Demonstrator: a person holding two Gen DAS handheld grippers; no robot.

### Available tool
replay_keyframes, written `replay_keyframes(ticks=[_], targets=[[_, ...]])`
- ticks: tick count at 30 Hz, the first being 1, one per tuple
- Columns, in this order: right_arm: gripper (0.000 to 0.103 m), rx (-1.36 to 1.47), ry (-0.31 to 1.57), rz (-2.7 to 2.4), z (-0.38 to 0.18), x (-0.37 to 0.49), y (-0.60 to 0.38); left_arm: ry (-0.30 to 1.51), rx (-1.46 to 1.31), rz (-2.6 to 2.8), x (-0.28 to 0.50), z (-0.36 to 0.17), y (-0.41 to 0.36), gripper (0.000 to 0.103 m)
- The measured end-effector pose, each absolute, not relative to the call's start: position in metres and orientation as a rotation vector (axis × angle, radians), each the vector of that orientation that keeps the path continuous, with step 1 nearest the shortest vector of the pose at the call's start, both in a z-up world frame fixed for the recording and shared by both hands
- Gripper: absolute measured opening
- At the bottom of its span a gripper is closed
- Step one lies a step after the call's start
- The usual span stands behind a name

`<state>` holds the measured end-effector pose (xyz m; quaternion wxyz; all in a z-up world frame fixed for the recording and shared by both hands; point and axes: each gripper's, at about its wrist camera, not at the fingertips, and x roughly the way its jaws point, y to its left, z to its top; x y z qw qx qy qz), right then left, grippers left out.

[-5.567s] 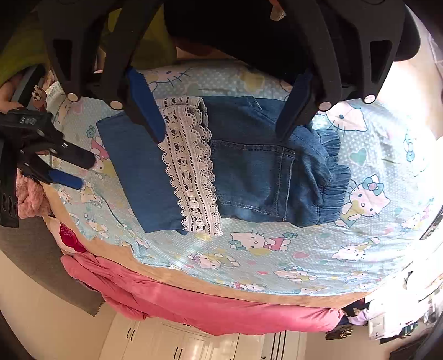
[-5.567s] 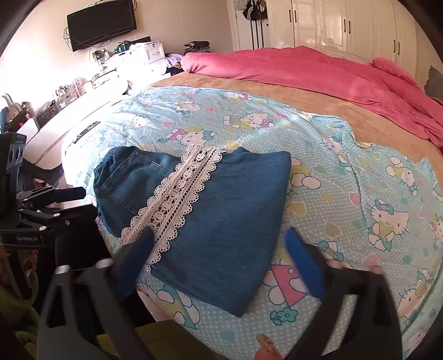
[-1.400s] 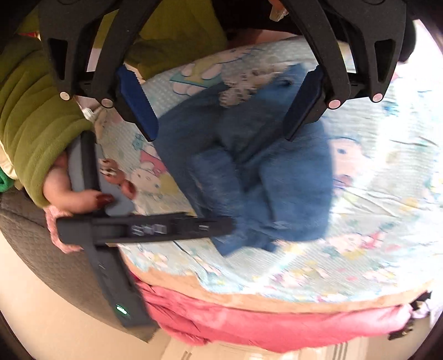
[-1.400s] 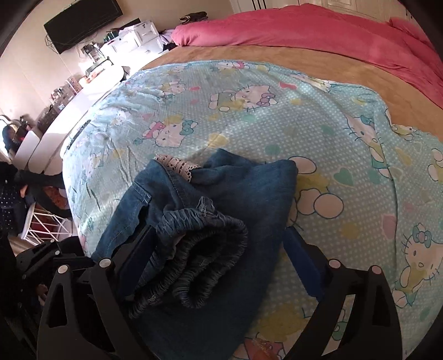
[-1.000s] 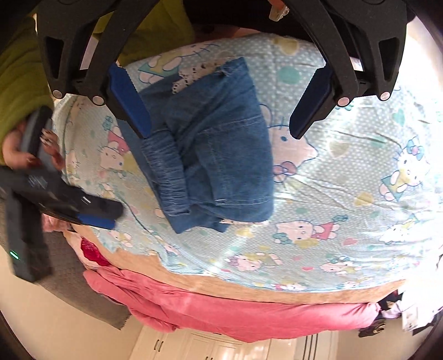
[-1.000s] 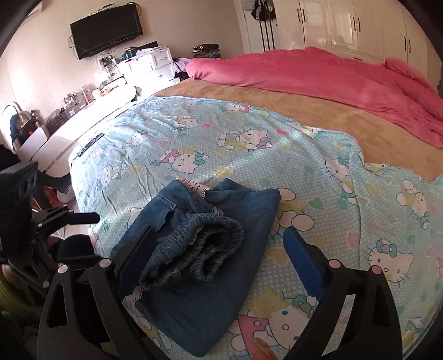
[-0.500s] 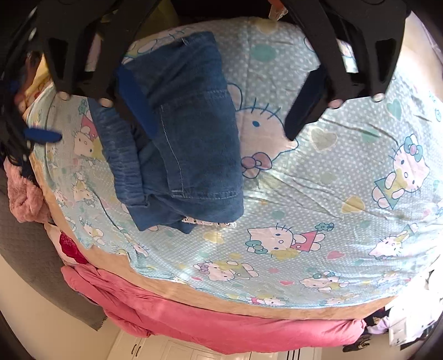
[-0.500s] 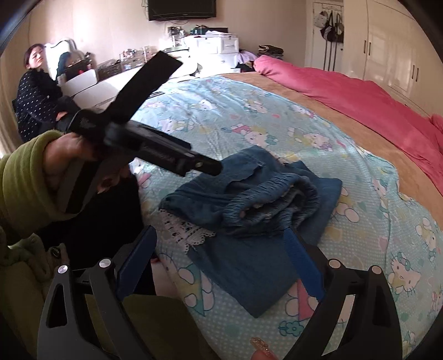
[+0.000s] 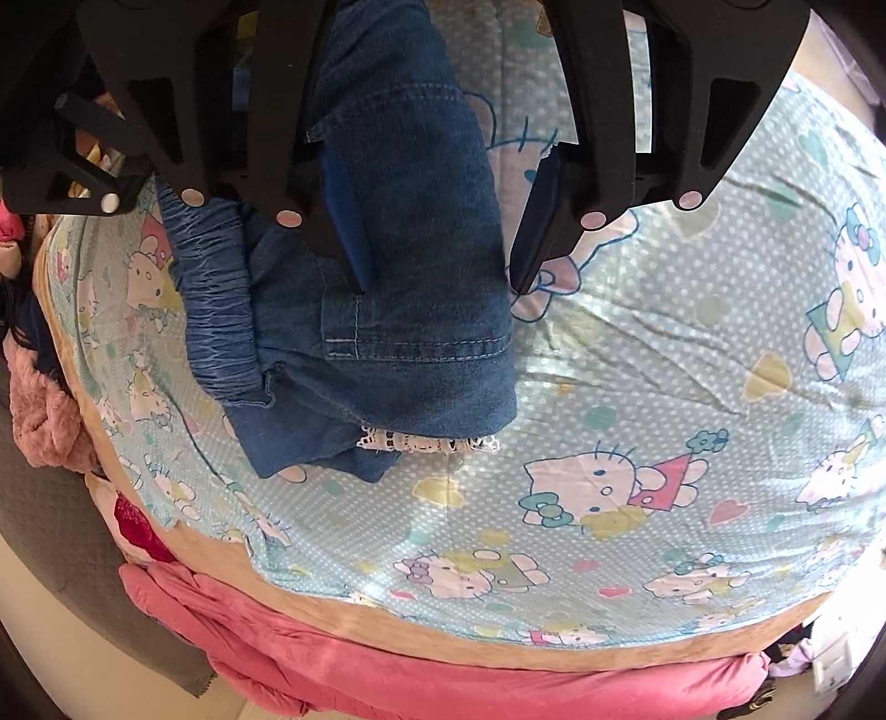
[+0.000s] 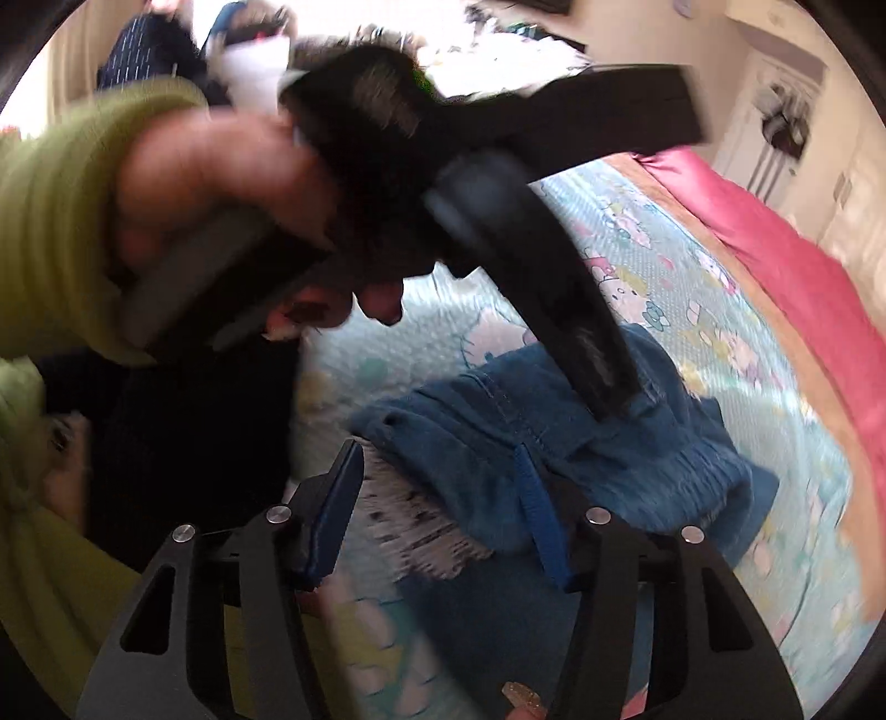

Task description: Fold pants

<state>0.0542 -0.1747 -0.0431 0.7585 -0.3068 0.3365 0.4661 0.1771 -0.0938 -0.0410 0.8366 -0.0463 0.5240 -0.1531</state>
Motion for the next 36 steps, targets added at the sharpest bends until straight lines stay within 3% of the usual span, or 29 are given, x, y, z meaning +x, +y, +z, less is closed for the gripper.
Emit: replay_keyframes(ticks=[3, 5, 8, 14, 23, 25, 28, 32, 36], targets=[[0.021, -0.608, 0.791, 1.112, -0.049, 0.060, -0.170, 1.125, -0.102, -0.314, 0.183, -0.049, -0.095, 0.044], [0.008, -0.597, 0.800, 1.172, -0.039, 0.052, -0.174, 1.132, -0.115, -0.315, 0.184, -0.053, -0.094, 0.046], [0.005, -0.619, 0.769, 1.194, -0.030, 0.037, -0.185, 1.129, -0.122, -0.321, 0.184, -0.056, -0.093, 0.050], [0.005, -0.564, 0.870, 1.117, -0.062, 0.046, -0.189, 1.113, -0.121, -0.315, 0.182, -0.055, -0.094, 0.054], [0.020, -0.391, 0.865, 1.089, -0.028, 0.046, -0.208, 1.063, -0.080, -0.302, 0.170, -0.042, -0.094, 0.054], [0.031, -0.368, 0.848, 1.070, -0.021, 0.046, -0.211, 1.051, -0.087, -0.298, 0.167, -0.038, -0.092, 0.055], [0.050, -0.343, 0.816, 1.021, -0.009, 0.039, -0.230, 1.038, -0.096, -0.302, 0.161, -0.032, -0.089, 0.065], [0.054, -0.273, 0.782, 0.966, 0.002, 0.043, -0.248, 1.012, -0.103, -0.300, 0.153, -0.022, -0.087, 0.071], [0.069, -0.217, 0.728, 0.915, 0.018, 0.043, -0.261, 0.974, -0.111, -0.292, 0.145, -0.008, -0.081, 0.079]])
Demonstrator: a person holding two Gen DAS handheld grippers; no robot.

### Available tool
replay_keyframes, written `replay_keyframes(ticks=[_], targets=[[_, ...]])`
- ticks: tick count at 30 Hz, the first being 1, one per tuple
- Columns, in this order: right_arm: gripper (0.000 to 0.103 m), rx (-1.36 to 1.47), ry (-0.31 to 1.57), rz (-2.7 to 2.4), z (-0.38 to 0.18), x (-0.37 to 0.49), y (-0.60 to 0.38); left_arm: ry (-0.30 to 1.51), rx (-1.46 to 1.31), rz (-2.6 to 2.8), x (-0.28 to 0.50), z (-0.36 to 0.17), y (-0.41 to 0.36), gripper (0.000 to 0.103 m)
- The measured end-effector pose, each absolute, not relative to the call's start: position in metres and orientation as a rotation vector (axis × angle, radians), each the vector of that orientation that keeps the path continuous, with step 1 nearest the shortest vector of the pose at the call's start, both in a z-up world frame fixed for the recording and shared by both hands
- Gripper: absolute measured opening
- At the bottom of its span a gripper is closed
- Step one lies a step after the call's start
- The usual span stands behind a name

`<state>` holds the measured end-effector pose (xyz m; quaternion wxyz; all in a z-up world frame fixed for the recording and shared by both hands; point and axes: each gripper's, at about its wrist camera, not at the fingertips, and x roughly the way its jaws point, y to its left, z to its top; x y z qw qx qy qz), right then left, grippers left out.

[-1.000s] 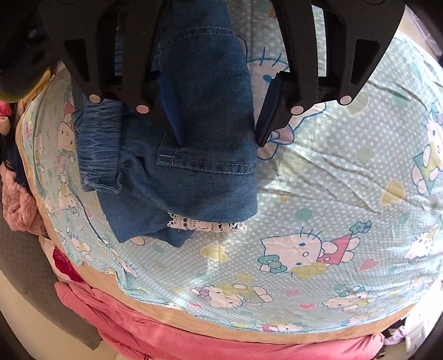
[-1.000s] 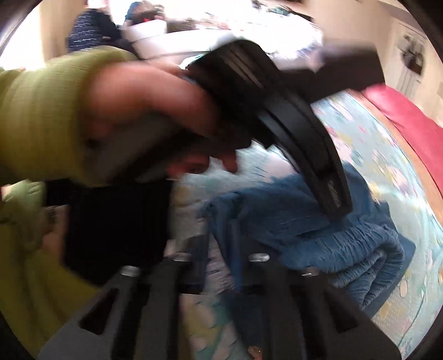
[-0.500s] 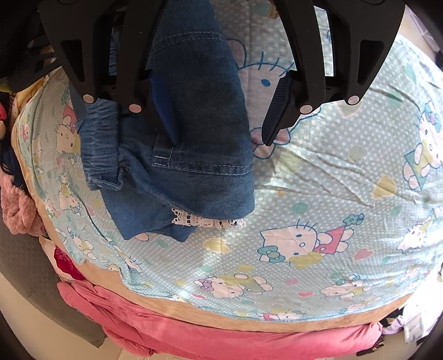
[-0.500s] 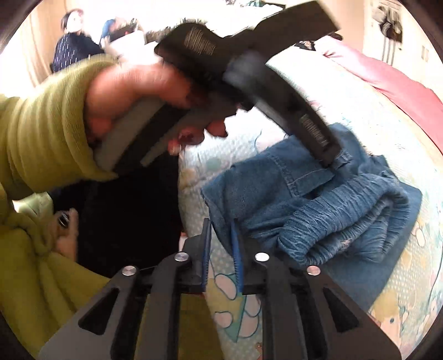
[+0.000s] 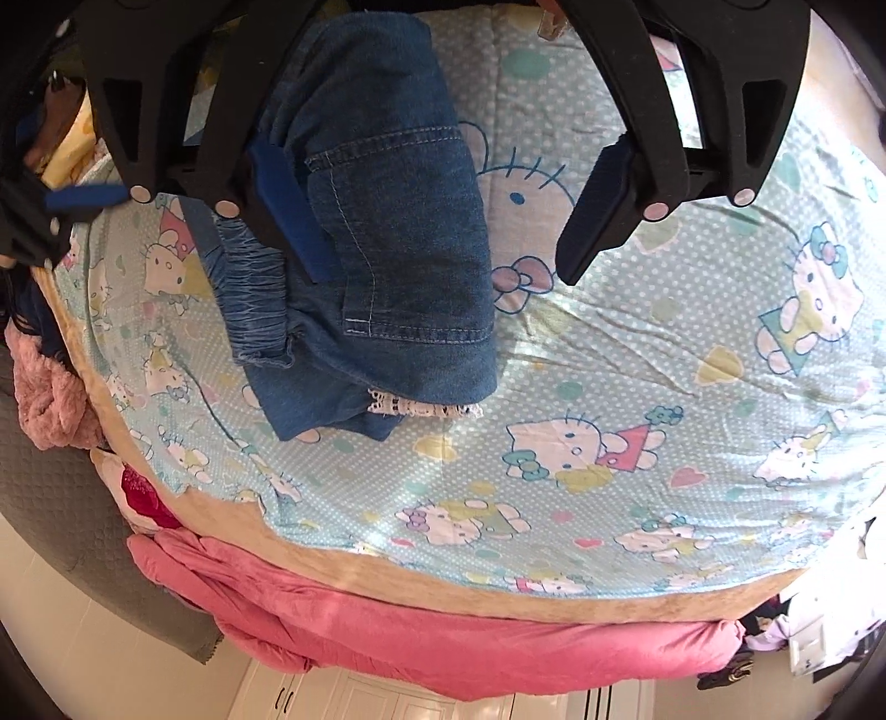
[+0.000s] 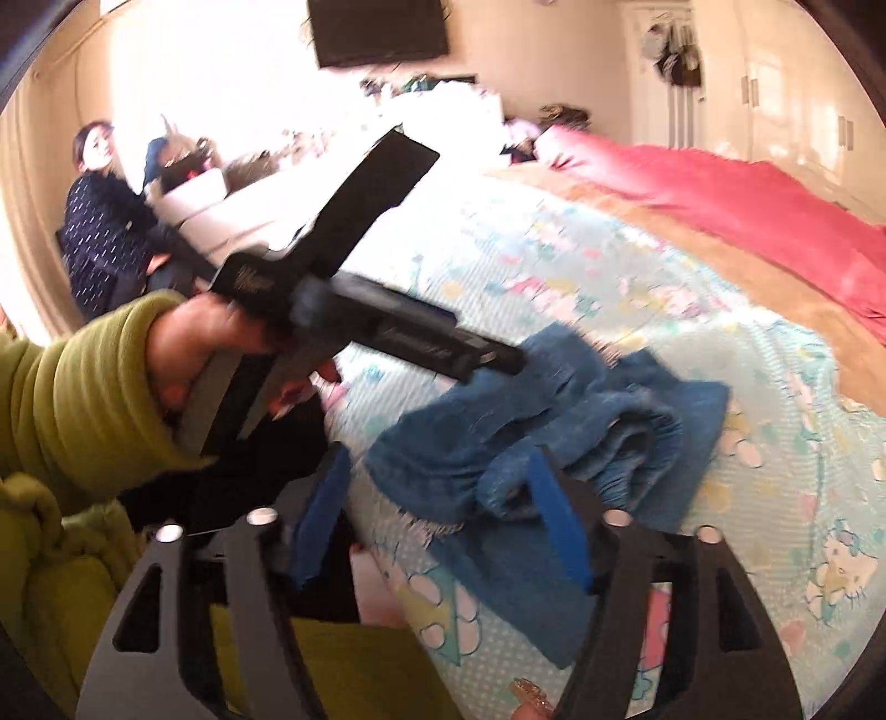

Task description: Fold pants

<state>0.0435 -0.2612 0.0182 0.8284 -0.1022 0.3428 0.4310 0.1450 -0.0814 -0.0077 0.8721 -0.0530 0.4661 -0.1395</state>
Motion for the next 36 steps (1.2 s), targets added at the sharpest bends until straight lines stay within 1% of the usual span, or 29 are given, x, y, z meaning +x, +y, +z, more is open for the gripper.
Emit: replay_keyframes(ticks=[2, 3, 4, 8, 10, 16, 18, 36], targets=[[0.071, -0.194, 0.699, 0.892, 0.025, 0.043, -0.267, 0.957, -0.117, -0.284, 0.141, -0.002, -0.078, 0.083], [0.080, -0.180, 0.687, 0.877, 0.028, 0.044, -0.269, 0.949, -0.118, -0.281, 0.139, 0.001, -0.077, 0.083], [0.083, -0.159, 0.672, 0.860, 0.033, 0.045, -0.274, 0.943, -0.120, -0.279, 0.137, 0.004, -0.076, 0.084], [0.083, -0.106, 0.637, 0.795, 0.043, 0.053, -0.282, 0.913, -0.124, -0.268, 0.126, 0.015, -0.072, 0.088], [0.095, -0.102, 0.624, 0.758, 0.048, 0.056, -0.286, 0.895, -0.125, -0.259, 0.121, 0.020, -0.070, 0.091], [0.095, -0.104, 0.601, 0.666, 0.060, 0.072, -0.293, 0.858, -0.153, -0.243, 0.110, 0.032, -0.059, 0.093], [0.098, -0.103, 0.594, 0.638, 0.064, 0.074, -0.294, 0.847, -0.153, -0.236, 0.107, 0.035, -0.056, 0.093], [0.098, -0.124, 0.634, 0.473, 0.061, 0.090, -0.297, 0.835, -0.153, -0.200, 0.098, 0.044, -0.042, 0.093]])
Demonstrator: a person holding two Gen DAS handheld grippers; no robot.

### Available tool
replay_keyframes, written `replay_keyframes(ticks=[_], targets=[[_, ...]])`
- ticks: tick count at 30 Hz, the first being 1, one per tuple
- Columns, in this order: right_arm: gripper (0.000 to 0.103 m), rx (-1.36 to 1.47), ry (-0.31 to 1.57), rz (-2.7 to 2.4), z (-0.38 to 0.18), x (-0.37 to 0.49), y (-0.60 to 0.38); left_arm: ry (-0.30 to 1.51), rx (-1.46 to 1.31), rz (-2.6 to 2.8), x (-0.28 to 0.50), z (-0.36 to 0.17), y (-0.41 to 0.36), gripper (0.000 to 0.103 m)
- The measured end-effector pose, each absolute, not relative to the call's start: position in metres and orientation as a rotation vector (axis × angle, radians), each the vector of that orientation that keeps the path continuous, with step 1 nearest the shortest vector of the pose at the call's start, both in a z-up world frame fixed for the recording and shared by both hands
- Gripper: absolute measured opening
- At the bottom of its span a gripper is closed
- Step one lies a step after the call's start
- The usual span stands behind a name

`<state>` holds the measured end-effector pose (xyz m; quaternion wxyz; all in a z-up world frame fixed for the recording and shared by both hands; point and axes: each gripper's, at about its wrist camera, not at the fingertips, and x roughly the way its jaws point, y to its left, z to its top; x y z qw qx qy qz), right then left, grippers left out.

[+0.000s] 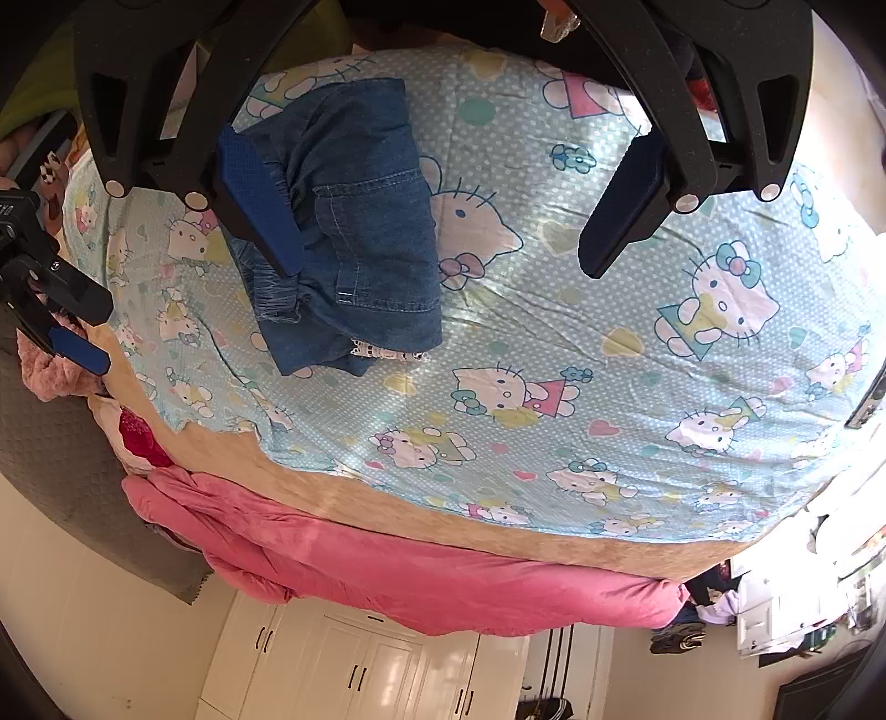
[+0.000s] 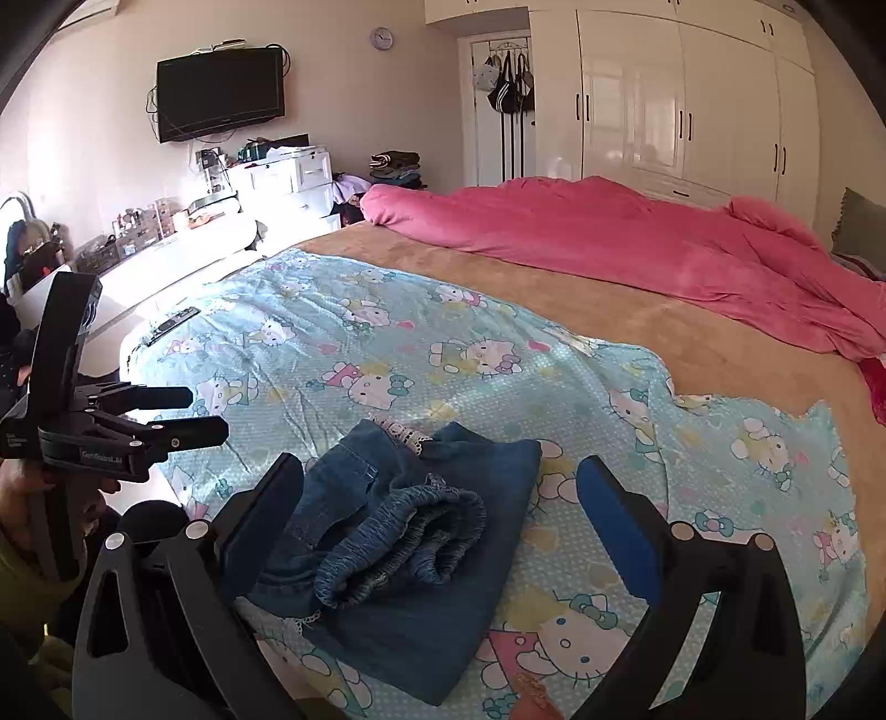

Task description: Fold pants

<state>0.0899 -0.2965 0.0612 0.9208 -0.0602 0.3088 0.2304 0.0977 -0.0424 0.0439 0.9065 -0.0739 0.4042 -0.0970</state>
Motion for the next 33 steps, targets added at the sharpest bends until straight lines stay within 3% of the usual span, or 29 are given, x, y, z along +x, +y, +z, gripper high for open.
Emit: replay_keyframes(ticks=[12, 23, 33], targets=[[0.098, -0.114, 0.746, 0.406, 0.035, 0.107, -0.306, 0.875, -0.146, -0.196, 0.109, 0.029, -0.048, 0.093], [0.098, -0.037, 0.952, 0.337, -0.024, 0.140, -0.322, 0.971, -0.141, -0.206, 0.126, -0.010, -0.064, 0.093], [0.098, -0.006, 1.000, 0.348, -0.045, 0.155, -0.325, 1.037, -0.150, -0.221, 0.144, -0.039, -0.079, 0.093]])
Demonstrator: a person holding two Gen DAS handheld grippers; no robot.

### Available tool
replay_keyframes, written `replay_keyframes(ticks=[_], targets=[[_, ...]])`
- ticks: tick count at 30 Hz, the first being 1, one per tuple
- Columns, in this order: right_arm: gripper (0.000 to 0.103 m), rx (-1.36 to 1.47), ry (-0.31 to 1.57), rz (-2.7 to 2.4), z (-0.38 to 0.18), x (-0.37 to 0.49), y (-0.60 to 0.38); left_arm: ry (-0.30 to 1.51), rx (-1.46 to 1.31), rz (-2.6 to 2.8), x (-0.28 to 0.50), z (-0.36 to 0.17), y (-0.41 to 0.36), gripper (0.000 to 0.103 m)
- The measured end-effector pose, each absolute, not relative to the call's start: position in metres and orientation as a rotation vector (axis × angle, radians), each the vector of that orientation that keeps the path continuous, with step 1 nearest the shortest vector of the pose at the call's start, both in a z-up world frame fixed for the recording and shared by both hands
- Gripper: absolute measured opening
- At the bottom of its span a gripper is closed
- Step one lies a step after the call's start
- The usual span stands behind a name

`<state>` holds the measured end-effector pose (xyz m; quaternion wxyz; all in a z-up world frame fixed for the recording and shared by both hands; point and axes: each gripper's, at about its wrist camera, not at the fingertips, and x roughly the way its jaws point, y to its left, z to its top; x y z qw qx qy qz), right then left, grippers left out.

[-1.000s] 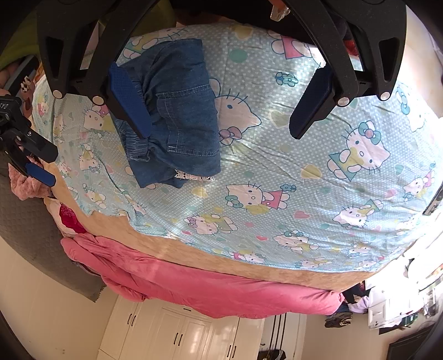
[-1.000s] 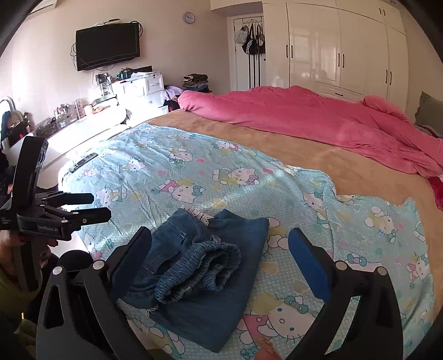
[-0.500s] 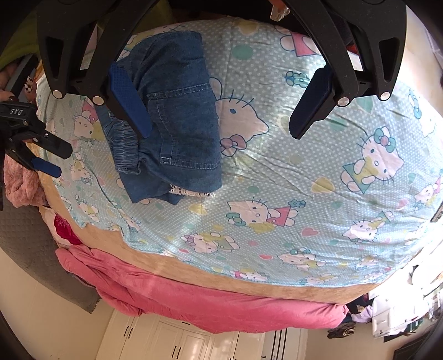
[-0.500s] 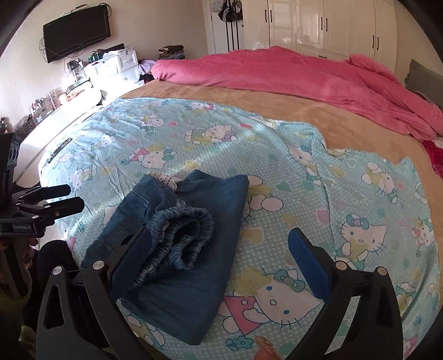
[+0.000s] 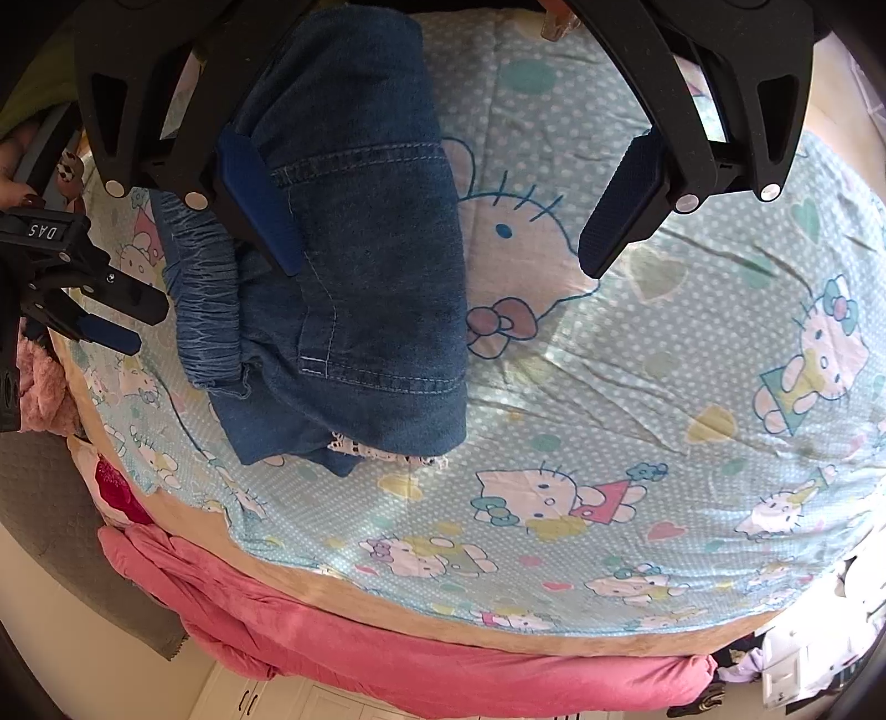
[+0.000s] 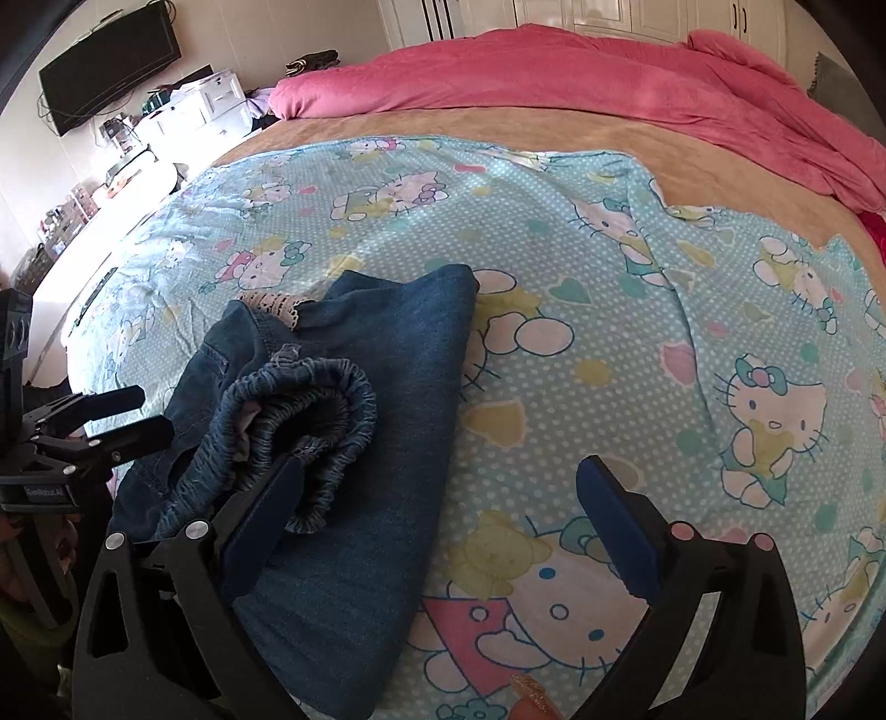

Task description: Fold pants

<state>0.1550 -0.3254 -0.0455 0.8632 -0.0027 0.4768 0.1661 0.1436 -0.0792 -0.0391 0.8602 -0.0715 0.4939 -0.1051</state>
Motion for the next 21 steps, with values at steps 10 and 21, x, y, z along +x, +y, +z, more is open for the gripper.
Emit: replay_keyframes(ticks=[10, 21], targets=[[0.088, 0.065, 1.064, 0.418, -0.068, 0.170, -0.321, 1.068, -0.159, -0.270, 0.158, -0.059, -0.095, 0.093], [0.014, 0.119, 1.031, 0.568, -0.072, 0.174, -0.302, 1.033, -0.197, -0.322, 0.167, -0.055, -0.109, 0.024]])
